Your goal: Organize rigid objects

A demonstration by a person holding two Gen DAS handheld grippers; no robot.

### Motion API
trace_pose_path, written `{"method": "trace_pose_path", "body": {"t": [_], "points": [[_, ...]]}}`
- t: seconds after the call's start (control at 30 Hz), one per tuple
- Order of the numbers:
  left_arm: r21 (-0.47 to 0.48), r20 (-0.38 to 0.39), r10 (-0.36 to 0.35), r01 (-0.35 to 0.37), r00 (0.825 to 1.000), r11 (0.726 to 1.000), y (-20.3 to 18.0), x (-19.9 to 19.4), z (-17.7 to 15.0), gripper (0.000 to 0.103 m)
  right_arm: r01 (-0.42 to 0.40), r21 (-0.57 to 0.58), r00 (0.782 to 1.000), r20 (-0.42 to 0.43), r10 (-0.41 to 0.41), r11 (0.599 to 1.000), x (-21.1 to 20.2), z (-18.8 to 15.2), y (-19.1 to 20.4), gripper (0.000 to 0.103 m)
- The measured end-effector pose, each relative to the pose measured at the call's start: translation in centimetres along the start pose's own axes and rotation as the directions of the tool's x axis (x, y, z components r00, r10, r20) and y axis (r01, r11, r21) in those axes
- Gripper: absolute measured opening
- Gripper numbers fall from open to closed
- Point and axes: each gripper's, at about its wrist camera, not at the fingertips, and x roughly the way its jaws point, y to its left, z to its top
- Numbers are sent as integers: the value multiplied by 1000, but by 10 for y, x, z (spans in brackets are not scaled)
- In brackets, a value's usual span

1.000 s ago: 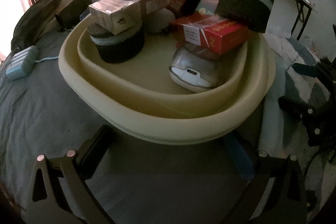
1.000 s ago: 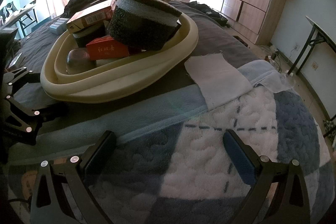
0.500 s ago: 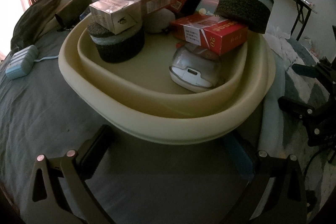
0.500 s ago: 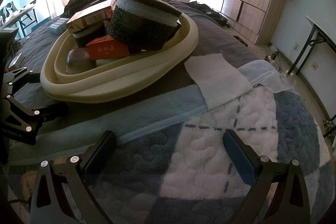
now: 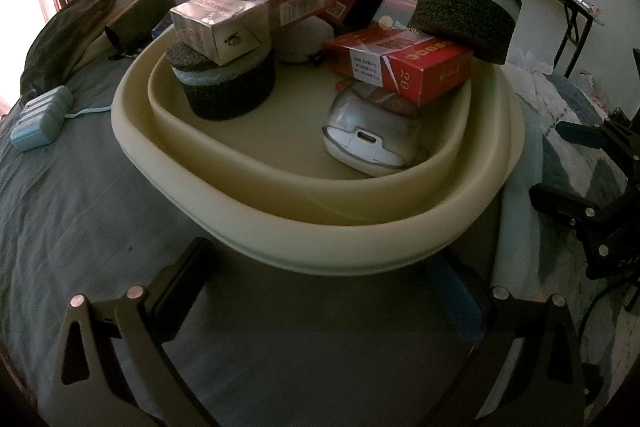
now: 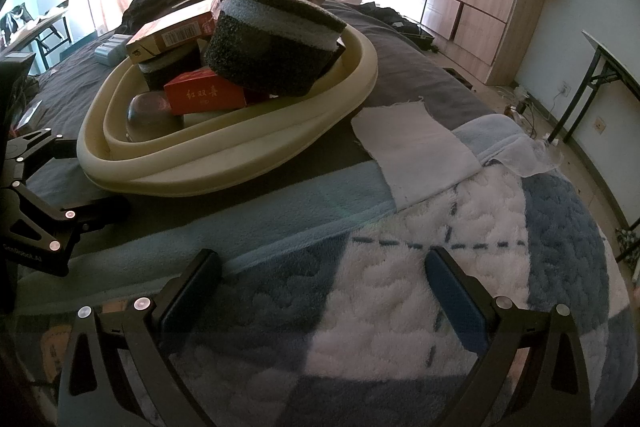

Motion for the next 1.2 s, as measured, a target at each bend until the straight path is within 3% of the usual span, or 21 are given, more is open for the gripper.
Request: {"method": "trace_pose_path", "body": {"t": [1.2], "points": [[-1,0,-1,1,1000,1000,0,0,0,103,20,-27,1000,2,-20,999,-1,-1,3,103]]}}
